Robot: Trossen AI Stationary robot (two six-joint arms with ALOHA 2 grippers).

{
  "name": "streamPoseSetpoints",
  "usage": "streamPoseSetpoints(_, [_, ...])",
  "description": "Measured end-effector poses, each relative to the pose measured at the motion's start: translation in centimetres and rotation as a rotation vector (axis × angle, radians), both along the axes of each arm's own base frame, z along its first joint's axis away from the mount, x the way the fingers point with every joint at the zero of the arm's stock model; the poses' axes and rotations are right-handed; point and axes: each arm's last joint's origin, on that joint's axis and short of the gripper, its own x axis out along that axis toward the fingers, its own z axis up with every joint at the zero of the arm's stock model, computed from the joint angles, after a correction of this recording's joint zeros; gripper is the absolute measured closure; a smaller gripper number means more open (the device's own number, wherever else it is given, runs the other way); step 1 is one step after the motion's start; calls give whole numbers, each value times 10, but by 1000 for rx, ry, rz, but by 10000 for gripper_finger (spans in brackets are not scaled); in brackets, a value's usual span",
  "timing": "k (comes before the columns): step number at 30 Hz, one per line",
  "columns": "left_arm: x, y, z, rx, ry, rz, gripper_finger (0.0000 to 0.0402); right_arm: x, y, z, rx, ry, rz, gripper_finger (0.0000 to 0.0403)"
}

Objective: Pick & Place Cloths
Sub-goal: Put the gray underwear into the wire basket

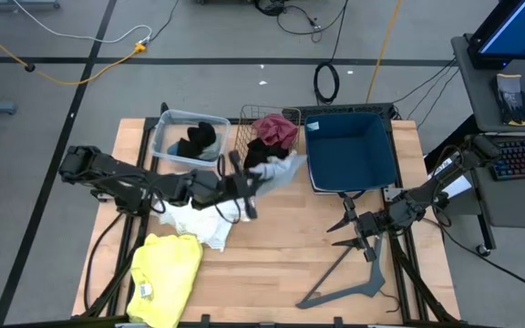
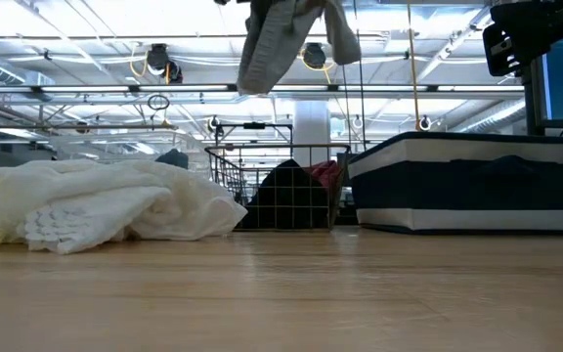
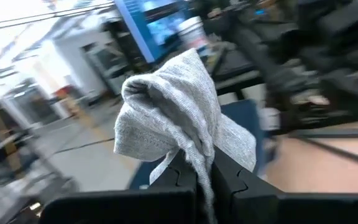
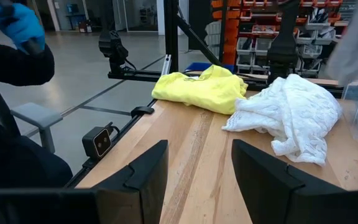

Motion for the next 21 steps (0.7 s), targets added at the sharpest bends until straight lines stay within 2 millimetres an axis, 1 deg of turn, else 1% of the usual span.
streamPoseSetpoints(6, [0, 29, 2, 11, -17, 185, 398, 0, 0, 0, 0, 0, -1, 234])
streamPoseSetpoints(11, [0, 52, 3, -31, -45, 293, 395, 0, 0, 0, 0, 0, -1, 234])
streamPoseSetpoints(16, [-2, 70, 3, -82, -87, 350, 397, 0, 0, 0, 0, 0, -2, 234])
streamPoseSetpoints(21, [-3, 82, 5, -124, -129, 385, 398, 0, 0, 0, 0, 0, -2, 234])
